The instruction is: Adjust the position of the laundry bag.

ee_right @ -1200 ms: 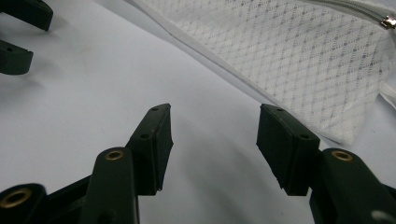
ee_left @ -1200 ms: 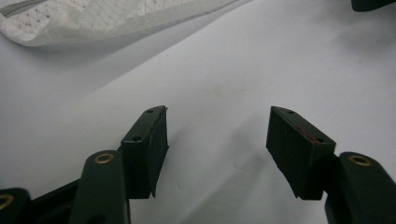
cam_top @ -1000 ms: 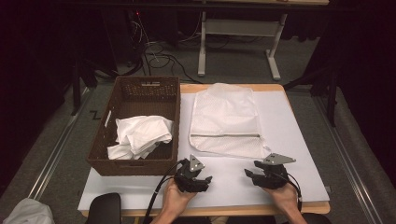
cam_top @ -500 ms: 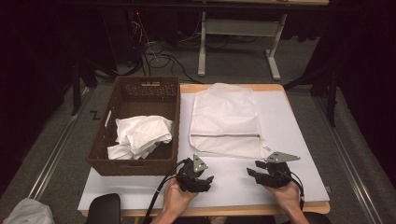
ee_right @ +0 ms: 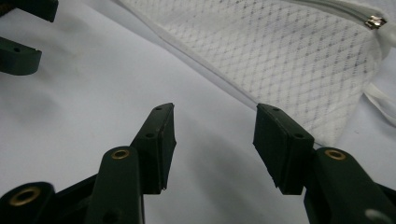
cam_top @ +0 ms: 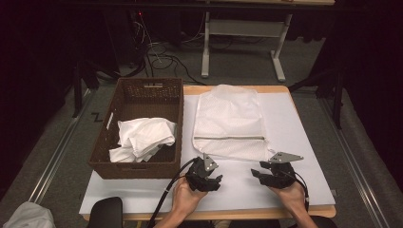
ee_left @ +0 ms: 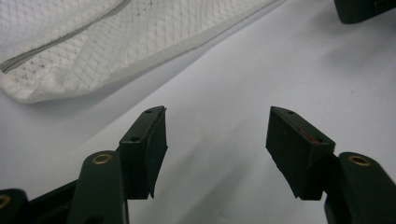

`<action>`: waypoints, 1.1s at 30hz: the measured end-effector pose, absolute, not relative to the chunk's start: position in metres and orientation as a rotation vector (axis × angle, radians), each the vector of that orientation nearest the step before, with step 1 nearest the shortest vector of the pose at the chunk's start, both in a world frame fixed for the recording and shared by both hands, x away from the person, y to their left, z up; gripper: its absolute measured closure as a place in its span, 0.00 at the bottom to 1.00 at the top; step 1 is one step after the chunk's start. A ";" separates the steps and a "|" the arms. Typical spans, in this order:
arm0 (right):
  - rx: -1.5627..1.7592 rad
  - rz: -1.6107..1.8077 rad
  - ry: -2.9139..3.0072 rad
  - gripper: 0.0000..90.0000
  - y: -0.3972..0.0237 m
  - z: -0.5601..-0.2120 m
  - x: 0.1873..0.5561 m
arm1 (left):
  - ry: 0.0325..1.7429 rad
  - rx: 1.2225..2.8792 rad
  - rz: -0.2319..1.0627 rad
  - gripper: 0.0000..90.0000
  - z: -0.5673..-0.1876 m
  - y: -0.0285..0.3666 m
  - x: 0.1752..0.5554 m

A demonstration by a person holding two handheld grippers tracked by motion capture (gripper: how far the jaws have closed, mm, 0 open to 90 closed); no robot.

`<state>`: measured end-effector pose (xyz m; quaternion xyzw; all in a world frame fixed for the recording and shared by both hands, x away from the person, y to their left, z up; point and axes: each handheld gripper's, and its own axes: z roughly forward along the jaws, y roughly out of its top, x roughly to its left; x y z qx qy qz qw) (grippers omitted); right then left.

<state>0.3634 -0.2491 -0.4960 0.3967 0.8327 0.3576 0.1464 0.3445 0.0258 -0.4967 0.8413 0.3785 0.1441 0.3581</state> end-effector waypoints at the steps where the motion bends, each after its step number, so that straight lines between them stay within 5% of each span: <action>1: 1.139 1.031 2.392 0.55 -0.250 -0.495 0.363 | 0.978 2.173 0.376 0.43 -0.496 0.025 0.345; 33: 1.290 0.942 2.238 0.56 -0.268 -0.495 0.408 | 1.218 2.121 0.488 0.32 -0.489 0.007 0.413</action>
